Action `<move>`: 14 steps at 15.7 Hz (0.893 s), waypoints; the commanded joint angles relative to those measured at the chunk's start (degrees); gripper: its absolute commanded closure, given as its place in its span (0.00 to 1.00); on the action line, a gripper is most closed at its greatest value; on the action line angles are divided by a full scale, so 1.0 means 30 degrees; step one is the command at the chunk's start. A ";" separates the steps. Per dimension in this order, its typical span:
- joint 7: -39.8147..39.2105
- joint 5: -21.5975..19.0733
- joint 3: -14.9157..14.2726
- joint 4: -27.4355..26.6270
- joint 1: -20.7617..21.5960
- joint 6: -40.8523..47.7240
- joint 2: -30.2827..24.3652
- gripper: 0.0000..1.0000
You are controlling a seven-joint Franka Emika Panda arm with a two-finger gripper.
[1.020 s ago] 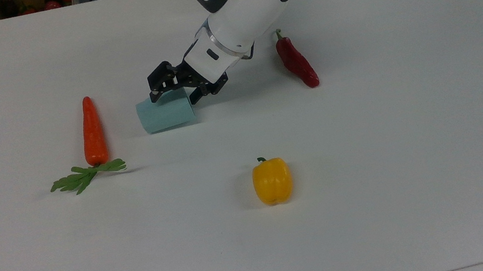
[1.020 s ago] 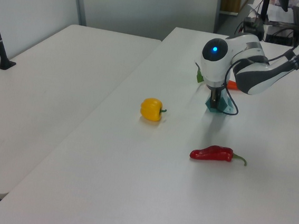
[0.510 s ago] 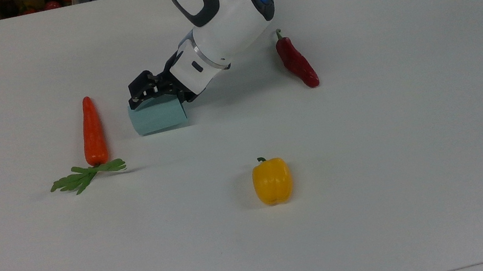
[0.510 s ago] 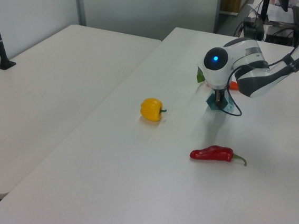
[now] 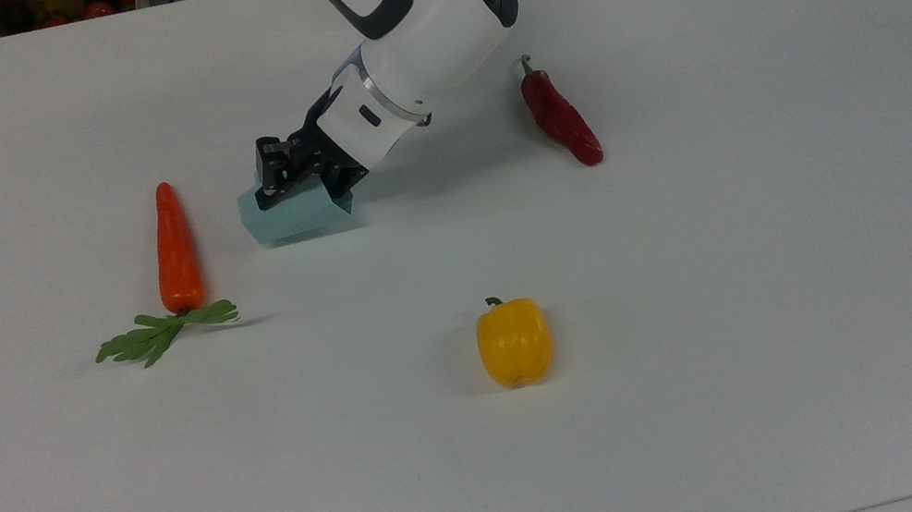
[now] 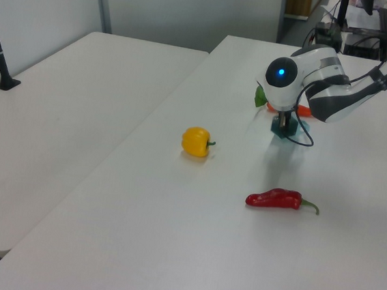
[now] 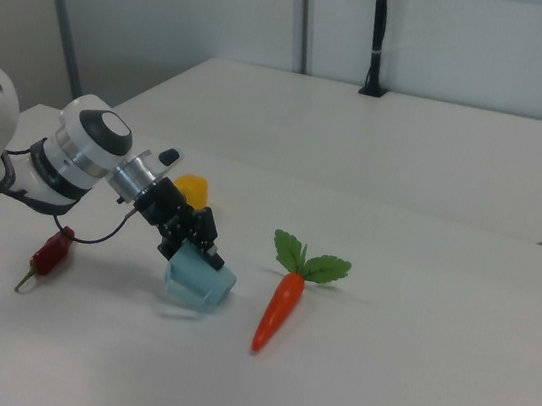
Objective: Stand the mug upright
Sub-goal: 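Lift and rotate the mug so its base faces the table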
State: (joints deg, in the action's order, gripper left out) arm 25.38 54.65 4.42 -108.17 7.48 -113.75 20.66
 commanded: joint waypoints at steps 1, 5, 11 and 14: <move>0.0360 -0.0520 -0.0009 -0.0682 0.0026 -0.0463 0.0058 1.00; 0.0068 -0.3410 -0.0009 -0.0477 -0.0324 -0.0579 -0.0613 1.00; -0.3997 -1.0645 -0.0009 0.0519 -0.1114 -0.0580 -0.2282 1.00; -0.7536 -1.4658 -0.0272 0.1188 -0.1555 -0.0580 -0.2435 1.00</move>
State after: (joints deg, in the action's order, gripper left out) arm 13.13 20.66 4.30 -105.36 4.40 -114.36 15.39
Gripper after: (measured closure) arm 0.921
